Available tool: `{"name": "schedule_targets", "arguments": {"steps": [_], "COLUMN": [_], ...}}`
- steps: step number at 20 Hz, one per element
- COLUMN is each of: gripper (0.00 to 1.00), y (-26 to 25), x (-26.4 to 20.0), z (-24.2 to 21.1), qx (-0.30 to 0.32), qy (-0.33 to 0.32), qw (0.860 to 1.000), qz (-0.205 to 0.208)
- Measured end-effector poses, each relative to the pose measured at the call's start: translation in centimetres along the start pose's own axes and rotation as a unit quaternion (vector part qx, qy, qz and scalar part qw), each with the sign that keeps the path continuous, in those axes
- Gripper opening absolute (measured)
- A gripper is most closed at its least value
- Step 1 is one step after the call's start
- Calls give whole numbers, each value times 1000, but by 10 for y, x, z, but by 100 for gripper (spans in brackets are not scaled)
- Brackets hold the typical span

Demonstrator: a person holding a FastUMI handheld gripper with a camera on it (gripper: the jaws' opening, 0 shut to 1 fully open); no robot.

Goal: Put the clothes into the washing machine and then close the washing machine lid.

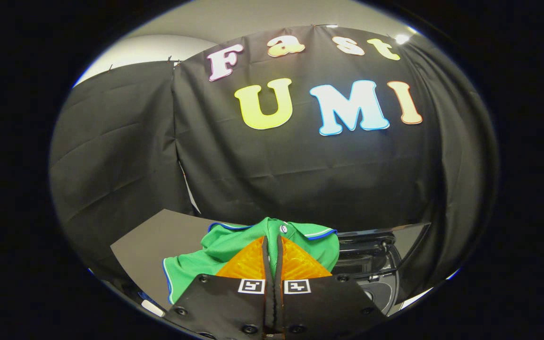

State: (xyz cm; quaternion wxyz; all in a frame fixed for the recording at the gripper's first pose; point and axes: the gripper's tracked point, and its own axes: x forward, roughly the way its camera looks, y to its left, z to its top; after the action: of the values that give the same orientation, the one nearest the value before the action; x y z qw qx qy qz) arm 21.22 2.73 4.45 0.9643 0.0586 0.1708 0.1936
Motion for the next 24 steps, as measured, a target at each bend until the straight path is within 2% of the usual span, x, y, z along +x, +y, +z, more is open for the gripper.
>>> {"name": "schedule_targets", "arguments": {"steps": [9,13,20,24], "gripper": [1,1,1,1], "y": [-60,-79,-89,-95], "x": [-4,-3,4,9], "z": [-32,-62,-136,-193], "qx": [3,1,21,23], "qy": [17,41,102,157], "qw": [999,998,994,986], "qz": [-34,-47,-46,-55]}}
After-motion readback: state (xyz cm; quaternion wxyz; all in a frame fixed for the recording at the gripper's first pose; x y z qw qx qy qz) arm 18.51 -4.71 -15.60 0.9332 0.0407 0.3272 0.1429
